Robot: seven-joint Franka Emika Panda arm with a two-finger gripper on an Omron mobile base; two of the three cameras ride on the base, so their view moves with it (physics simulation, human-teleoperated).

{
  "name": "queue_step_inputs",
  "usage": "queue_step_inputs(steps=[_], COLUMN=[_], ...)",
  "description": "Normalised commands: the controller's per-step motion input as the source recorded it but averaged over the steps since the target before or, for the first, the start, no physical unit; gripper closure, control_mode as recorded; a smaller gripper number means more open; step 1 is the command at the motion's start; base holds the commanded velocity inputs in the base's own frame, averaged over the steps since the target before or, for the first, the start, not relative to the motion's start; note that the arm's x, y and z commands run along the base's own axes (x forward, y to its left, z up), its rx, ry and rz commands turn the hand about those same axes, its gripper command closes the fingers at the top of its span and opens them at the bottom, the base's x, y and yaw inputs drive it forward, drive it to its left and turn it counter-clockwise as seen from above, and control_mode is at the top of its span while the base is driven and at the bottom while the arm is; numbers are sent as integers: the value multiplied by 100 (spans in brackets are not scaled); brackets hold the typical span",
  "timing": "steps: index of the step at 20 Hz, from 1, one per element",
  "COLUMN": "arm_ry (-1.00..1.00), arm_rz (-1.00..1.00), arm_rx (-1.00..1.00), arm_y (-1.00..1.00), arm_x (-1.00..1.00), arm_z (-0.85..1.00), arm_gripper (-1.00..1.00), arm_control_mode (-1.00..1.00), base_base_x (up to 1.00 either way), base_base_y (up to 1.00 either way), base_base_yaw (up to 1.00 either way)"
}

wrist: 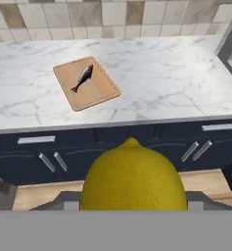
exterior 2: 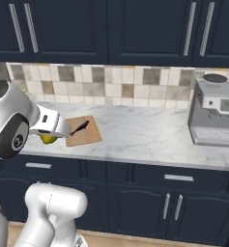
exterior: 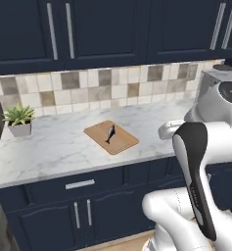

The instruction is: Retrieve a lemon from the fridge and place it on the cutting board with the fish.

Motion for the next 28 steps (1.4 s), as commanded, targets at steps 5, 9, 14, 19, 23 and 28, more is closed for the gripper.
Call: queue_step_inputs(steps=[5, 9, 14, 19, 23, 28], arm_ry=[0, 0, 0, 0, 0, 0], arm_rz=[0, 0, 0, 0, 0, 0], arm_rx=[0, 0, 0, 0, 0, 0], arm_y=[0, 0, 0, 0, 0, 0], arm_x=[0, 0, 0, 0, 0, 0], arm_z=[0, 0, 0, 0, 0, 0], arm_gripper=[100, 100, 100, 100, 100, 100], arm_control_mode=[100, 100, 100, 100, 100, 100], base_base_x=[51, 44, 20, 21, 38, 37], base_base_y=[29, 35, 53, 44, 10, 1], base_base_yaw=[-3, -1, 0, 0, 0, 0])
